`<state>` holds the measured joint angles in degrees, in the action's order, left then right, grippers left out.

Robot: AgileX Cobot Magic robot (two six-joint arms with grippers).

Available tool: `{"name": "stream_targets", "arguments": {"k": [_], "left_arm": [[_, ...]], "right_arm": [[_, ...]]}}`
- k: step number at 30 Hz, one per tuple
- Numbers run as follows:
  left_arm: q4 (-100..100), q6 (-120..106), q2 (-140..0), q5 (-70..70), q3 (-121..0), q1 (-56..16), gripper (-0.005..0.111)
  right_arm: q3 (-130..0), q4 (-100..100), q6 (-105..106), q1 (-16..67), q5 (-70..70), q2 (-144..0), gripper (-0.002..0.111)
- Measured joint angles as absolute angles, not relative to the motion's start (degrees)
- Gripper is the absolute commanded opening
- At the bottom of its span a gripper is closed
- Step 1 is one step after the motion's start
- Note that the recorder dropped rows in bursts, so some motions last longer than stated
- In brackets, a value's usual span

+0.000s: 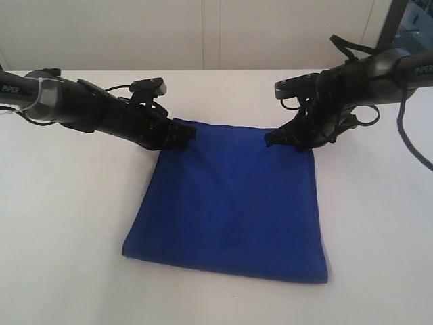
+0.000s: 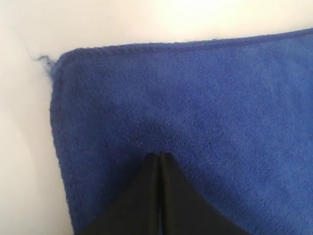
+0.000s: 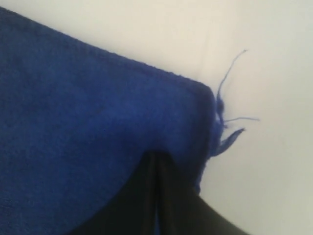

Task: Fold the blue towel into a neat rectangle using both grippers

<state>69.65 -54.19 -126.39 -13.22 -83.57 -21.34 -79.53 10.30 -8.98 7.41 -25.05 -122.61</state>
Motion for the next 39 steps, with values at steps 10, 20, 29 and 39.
{"name": "stream_targets", "arguments": {"k": [10, 20, 29, 39], "left_arm": [[69.9, -53.0, -126.4, -9.8, -83.6, -21.1, 0.0], [69.9, -52.8, -126.4, -10.0, -83.6, -19.1, 0.0], [69.7, -52.8, -126.4, -9.7, -83.6, -19.0, 0.0], [67.7, -52.6, -118.9, -13.1, -83.5, -18.7, 0.0]], "right_arm": [[-79.9, 10.8, -9.0, 7.4, -17.6, -124.1, 0.0], [-79.8, 10.9, -9.0, 7.4, -12.3, -125.1, 0.0], [-79.5, 11.0, -9.0, 7.4, -8.1, -125.5, 0.0], [-79.4, 11.1, -9.0, 7.4, -11.3, -116.1, 0.0]]}}
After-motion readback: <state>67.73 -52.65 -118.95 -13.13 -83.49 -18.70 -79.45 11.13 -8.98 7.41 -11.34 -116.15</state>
